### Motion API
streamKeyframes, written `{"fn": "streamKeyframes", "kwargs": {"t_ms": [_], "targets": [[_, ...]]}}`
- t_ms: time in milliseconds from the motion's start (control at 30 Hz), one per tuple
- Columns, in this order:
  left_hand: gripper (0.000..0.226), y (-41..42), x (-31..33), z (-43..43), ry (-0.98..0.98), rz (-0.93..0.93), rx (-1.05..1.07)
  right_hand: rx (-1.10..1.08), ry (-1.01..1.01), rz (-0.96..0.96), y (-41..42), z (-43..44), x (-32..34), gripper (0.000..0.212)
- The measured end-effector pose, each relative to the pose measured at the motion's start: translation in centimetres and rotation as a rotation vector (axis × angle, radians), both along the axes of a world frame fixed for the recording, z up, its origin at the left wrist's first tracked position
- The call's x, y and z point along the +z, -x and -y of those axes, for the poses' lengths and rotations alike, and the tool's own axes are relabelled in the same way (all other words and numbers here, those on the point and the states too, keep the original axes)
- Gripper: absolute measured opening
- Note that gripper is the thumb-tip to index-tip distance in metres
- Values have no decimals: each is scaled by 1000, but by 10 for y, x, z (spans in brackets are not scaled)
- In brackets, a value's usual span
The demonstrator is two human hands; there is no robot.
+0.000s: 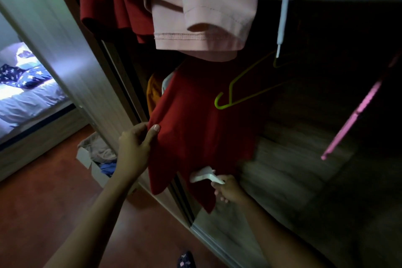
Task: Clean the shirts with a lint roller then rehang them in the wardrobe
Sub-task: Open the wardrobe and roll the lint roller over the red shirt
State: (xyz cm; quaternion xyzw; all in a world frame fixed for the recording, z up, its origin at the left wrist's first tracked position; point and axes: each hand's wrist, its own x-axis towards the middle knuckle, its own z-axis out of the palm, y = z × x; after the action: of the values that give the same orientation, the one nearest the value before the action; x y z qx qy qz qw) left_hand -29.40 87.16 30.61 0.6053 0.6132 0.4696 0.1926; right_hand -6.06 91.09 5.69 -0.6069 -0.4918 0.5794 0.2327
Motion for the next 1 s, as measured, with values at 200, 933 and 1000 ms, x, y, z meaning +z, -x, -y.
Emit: {"fn": "streamKeyframes", "kwargs": {"t_ms": [200, 933, 1000], "targets": [[20, -5, -1, 5, -11, -13, -22, -123, -396, -193, 6, -9, 79, 20], [22, -1, 3, 9, -69, -83, -20, 199, -334, -228, 39, 61, 76, 31], [21, 2, 2, 8, -67, -80, -22, 154, -376, -251, 36, 59, 82, 32]]}}
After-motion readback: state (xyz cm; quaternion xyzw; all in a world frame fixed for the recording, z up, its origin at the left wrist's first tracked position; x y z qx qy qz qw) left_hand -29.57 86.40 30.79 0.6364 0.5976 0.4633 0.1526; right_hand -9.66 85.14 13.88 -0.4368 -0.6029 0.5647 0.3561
